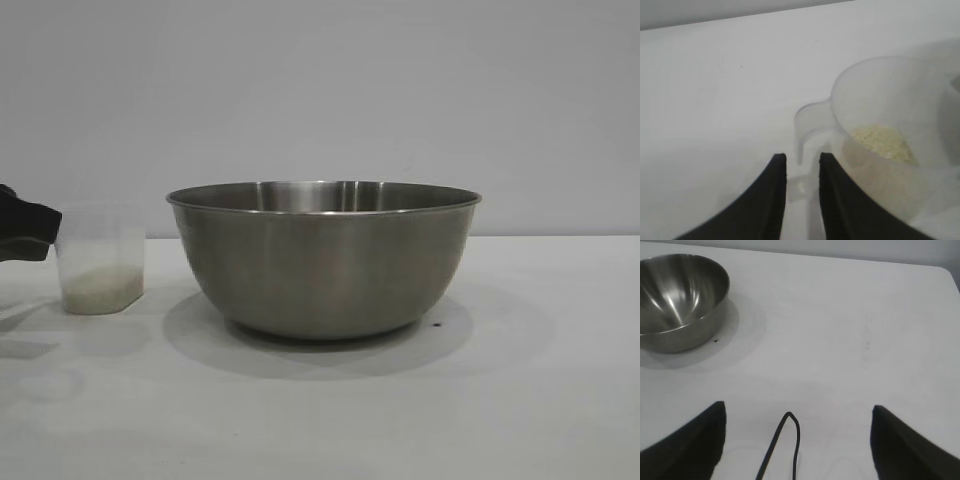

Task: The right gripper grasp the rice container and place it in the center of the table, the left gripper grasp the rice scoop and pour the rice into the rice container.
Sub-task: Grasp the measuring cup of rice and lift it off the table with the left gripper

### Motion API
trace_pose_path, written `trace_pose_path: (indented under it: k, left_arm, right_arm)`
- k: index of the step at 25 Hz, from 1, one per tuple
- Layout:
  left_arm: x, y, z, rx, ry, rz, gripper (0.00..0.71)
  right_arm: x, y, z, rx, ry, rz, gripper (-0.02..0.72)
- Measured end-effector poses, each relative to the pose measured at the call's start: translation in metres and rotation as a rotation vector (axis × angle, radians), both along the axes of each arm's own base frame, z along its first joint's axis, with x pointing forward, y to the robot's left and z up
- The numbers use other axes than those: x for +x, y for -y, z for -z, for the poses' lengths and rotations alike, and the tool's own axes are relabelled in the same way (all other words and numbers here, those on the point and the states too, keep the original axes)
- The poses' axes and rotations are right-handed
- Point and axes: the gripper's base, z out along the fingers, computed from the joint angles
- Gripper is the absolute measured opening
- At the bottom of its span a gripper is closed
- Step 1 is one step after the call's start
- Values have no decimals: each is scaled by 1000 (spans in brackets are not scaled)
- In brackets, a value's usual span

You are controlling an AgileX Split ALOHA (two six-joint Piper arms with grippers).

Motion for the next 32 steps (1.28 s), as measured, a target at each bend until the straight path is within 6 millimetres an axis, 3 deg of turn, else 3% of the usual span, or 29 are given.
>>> trace_pose_path:
  k: [19,22,29,32]
  left_arm:
    - [29,6,0,51,77,22,136]
    - [31,7,1,55,79,27,0]
    - [34,11,-1,58,97,72,0]
    - [36,12,-13,71,128,78,0]
  right_arm:
    - [0,0,0,0,0,0,543]
    - [0,0,0,0,0,0,543]
    - [0,0,0,0,0,0,543]
    - [0,0,0,0,0,0,543]
